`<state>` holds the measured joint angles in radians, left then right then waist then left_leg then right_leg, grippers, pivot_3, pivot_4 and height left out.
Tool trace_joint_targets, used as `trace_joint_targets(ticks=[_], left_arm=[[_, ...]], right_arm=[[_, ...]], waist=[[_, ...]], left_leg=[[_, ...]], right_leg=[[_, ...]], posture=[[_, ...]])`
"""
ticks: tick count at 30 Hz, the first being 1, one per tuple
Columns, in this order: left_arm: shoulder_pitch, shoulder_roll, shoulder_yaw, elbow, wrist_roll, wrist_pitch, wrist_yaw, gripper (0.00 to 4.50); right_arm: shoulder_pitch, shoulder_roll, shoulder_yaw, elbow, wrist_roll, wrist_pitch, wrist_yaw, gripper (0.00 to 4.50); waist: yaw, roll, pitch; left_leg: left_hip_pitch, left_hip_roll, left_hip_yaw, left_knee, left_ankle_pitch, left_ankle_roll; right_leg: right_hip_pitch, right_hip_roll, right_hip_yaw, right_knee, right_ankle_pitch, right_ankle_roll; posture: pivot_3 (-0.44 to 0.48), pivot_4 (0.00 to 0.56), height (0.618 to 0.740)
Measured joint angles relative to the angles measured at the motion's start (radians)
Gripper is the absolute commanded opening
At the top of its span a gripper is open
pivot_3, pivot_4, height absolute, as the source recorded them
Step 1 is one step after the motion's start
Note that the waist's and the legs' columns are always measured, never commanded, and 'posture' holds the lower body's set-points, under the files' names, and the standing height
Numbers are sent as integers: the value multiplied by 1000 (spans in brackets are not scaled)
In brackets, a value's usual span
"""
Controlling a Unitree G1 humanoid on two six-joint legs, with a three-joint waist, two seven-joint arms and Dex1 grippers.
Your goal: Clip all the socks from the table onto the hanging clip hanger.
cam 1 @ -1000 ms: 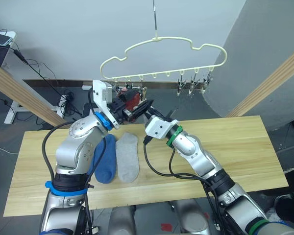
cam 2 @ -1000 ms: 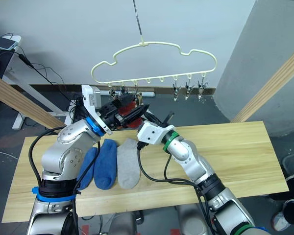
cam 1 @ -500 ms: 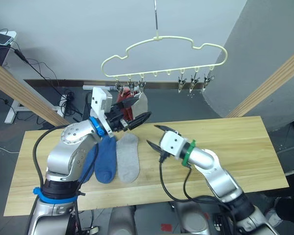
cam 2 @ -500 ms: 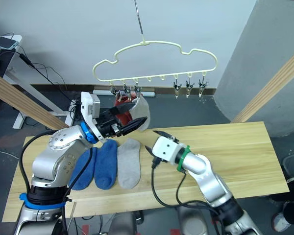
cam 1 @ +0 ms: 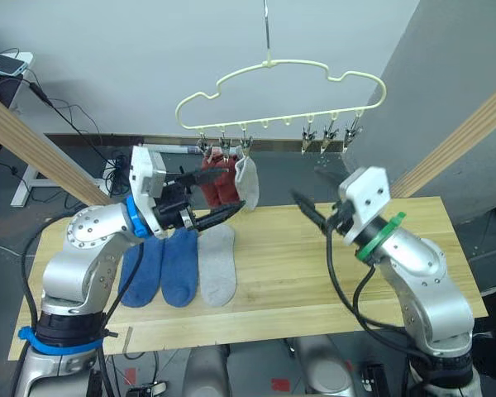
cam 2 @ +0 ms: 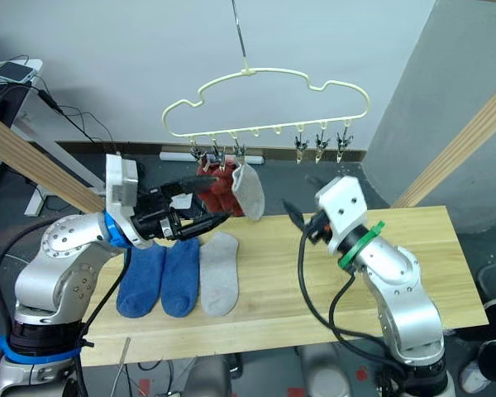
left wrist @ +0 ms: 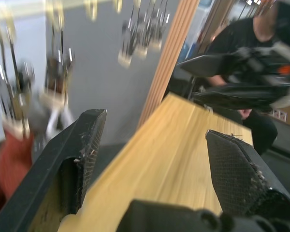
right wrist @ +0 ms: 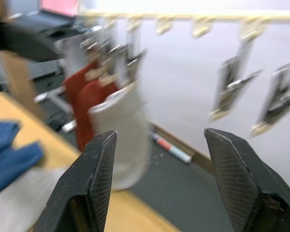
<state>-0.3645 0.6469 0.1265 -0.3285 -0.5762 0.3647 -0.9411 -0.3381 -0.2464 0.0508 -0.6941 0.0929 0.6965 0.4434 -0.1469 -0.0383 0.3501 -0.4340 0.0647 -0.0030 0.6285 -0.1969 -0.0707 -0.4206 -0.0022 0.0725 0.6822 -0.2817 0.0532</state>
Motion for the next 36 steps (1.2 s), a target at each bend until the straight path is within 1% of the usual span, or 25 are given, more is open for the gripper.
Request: trace_joint_targets(ticks=[2,5,8,10,19,31,36], left_arm=[[-4,0,-2,-9,1,0,11,3720],[-9,0,-4,-9,4,0,18,3720],[-30,-10,-6,-10,8,-3,37,3720],[-35,-16,-7,-11,8,-5,42,3720],[-37,-25,-27,-10,27,-25,53,3720],[-39,-34,-44,-6,38,-43,45,3720],[-30,-34,-44,-3,49,-50,35,3720]], right_arm=[[-37,8,0,27,1,17,-25,2993],[-62,21,0,89,7,34,-59,2993],[-89,42,-11,121,11,44,-93,2441],[-104,50,-23,130,19,55,-108,1790],[-144,57,-27,163,33,89,-149,1790],[-223,64,14,235,46,69,-146,1790],[-232,70,21,249,45,45,-149,1790]], waist=[[2,0,0],[7,0,0],[7,0,0],[7,0,0],[7,0,0],[6,0,0],[7,0,0]], left_leg=[[0,0,0,0,0,0],[-1,0,0,-1,0,0],[-2,0,1,-1,0,0],[-2,0,1,-1,0,0],[-2,0,0,-1,0,0],[-2,0,0,-1,0,0],[-2,0,1,-1,0,0]], right_leg=[[0,0,0,0,2,-4],[-1,0,0,-1,3,-4],[-1,0,0,-1,3,-4],[-1,0,0,-1,3,-4],[-1,0,0,-1,3,-4],[-1,0,-1,0,3,-4],[-1,0,-1,-1,3,-4]], posture=[[-239,343,732],[-236,343,732],[-233,343,732],[-233,343,732],[-238,338,732],[-238,332,732],[-238,332,732]])
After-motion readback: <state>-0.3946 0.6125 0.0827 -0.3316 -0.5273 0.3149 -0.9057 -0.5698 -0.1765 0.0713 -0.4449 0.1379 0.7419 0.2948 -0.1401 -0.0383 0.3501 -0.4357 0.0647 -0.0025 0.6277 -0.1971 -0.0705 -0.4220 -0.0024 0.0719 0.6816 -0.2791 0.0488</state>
